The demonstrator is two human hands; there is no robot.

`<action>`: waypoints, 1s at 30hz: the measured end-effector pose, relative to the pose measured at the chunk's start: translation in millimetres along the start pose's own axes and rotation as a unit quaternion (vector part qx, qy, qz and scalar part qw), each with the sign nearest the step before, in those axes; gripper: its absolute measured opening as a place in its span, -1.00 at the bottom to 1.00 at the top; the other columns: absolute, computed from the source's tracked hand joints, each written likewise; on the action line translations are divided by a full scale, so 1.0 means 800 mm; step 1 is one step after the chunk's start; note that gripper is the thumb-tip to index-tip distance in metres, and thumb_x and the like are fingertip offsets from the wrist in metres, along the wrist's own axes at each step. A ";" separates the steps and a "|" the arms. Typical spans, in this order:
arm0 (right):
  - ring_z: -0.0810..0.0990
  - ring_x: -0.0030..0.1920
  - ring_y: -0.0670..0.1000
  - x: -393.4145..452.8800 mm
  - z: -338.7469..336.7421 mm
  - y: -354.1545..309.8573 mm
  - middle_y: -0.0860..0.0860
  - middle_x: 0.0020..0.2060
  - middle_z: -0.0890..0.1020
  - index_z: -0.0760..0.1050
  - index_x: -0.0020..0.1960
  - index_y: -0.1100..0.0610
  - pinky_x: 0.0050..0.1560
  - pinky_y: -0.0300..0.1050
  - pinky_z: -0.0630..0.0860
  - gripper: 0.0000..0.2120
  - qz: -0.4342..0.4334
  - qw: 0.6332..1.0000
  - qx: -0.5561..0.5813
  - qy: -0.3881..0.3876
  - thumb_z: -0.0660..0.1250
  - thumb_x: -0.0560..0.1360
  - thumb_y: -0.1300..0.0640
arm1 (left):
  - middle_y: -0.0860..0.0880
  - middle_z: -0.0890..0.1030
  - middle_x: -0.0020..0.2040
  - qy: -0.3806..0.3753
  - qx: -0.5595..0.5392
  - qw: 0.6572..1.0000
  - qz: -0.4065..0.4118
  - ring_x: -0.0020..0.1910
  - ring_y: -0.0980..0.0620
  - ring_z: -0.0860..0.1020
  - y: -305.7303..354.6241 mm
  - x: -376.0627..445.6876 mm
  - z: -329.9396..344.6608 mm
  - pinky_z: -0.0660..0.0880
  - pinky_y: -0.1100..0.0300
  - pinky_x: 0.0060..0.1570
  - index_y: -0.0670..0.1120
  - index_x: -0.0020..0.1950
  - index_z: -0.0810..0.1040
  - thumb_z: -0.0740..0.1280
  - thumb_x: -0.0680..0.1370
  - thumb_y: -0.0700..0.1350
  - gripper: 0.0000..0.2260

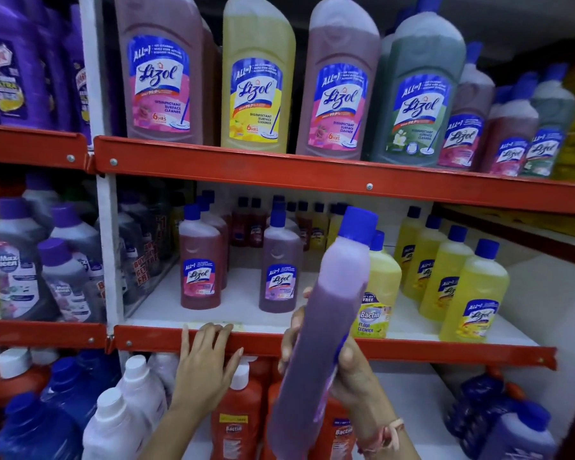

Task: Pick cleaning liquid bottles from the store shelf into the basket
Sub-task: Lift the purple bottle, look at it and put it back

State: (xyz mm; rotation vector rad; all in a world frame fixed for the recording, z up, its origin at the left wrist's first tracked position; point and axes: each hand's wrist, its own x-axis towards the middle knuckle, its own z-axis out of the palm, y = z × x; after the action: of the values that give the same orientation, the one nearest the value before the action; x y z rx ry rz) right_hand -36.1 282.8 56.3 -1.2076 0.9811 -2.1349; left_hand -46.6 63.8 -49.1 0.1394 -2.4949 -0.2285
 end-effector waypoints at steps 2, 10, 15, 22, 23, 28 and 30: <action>0.65 -0.06 0.00 0.002 0.002 -0.003 0.05 0.01 0.67 0.47 0.24 0.15 -0.06 -0.13 0.62 -0.49 -0.005 0.998 0.023 -0.061 0.47 0.40 -0.07 | -0.06 0.58 0.08 -0.001 0.002 1.000 0.001 0.16 -0.10 0.50 0.000 0.000 -0.001 0.09 -0.12 0.36 -0.08 0.23 0.49 -0.19 0.57 0.26 -0.38; 0.63 0.03 -0.04 0.016 -0.009 -0.030 -0.01 0.10 0.65 0.43 0.31 0.08 0.03 -0.15 0.57 -0.52 0.051 0.995 0.026 -0.085 0.40 0.46 -0.06 | -0.06 0.58 0.08 -0.008 -0.001 1.000 0.000 0.18 -0.10 0.50 -0.001 0.000 -0.001 0.07 -0.12 0.36 -0.08 0.24 0.48 -0.19 0.57 0.26 -0.38; 0.68 -0.06 0.04 0.021 -0.029 -0.025 0.08 -0.04 0.69 0.54 0.16 0.17 -0.05 -0.09 0.63 -0.49 0.052 0.998 -0.028 -0.016 0.56 0.31 -0.04 | -0.07 0.60 0.07 0.003 0.000 1.000 0.001 0.16 -0.11 0.51 -0.001 -0.001 0.001 0.08 -0.13 0.36 -0.08 0.22 0.50 -0.09 0.57 0.23 -0.45; 0.70 -0.17 0.05 0.045 -0.036 -0.020 0.08 -0.19 0.73 0.46 0.10 0.27 -0.14 -0.08 0.66 -0.15 0.013 0.982 -0.136 0.132 0.73 -0.07 0.03 | -0.03 0.56 0.14 -0.010 -0.019 1.000 0.002 0.24 -0.08 0.46 -0.002 -0.003 0.001 0.07 -0.15 0.40 -0.04 0.28 0.45 -0.13 0.58 0.23 -0.45; 0.70 -0.17 0.05 0.050 -0.035 -0.020 0.06 -0.18 0.73 0.47 0.10 0.25 -0.14 -0.09 0.66 -0.17 0.011 0.974 -0.176 0.144 0.73 -0.06 0.04 | -0.03 0.55 0.15 -0.013 -0.020 1.000 0.003 0.25 -0.07 0.46 -0.003 -0.003 0.002 0.06 -0.14 0.41 -0.04 0.29 0.44 -0.13 0.58 0.23 -0.45; 0.71 -0.14 0.01 0.081 -0.046 -0.013 -0.01 -0.17 0.74 0.53 0.07 0.12 -0.19 -0.15 0.64 -0.44 0.009 0.931 -0.308 0.196 0.62 0.14 0.32 | -0.01 0.54 0.19 -0.008 -0.023 1.000 0.013 0.29 -0.05 0.43 -0.006 -0.005 0.003 0.02 -0.12 0.41 -0.03 0.32 0.41 -0.03 0.58 0.20 -0.52; 0.71 -0.12 0.01 0.095 -0.056 -0.005 -0.01 -0.14 0.73 0.52 0.11 0.11 -0.18 -0.16 0.64 -0.41 0.008 0.923 -0.320 0.216 0.63 0.14 0.32 | 0.00 0.54 0.19 -0.002 -0.025 1.000 0.015 0.29 -0.04 0.42 -0.006 -0.006 0.002 0.01 -0.11 0.41 -0.02 0.32 0.40 0.02 0.57 0.18 -0.55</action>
State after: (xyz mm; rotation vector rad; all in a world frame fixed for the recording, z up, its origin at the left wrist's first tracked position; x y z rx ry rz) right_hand -111.8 247.0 82.8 -0.9835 1.9895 -2.1804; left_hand -44.0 59.9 -54.1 0.0799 -2.4903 -0.2793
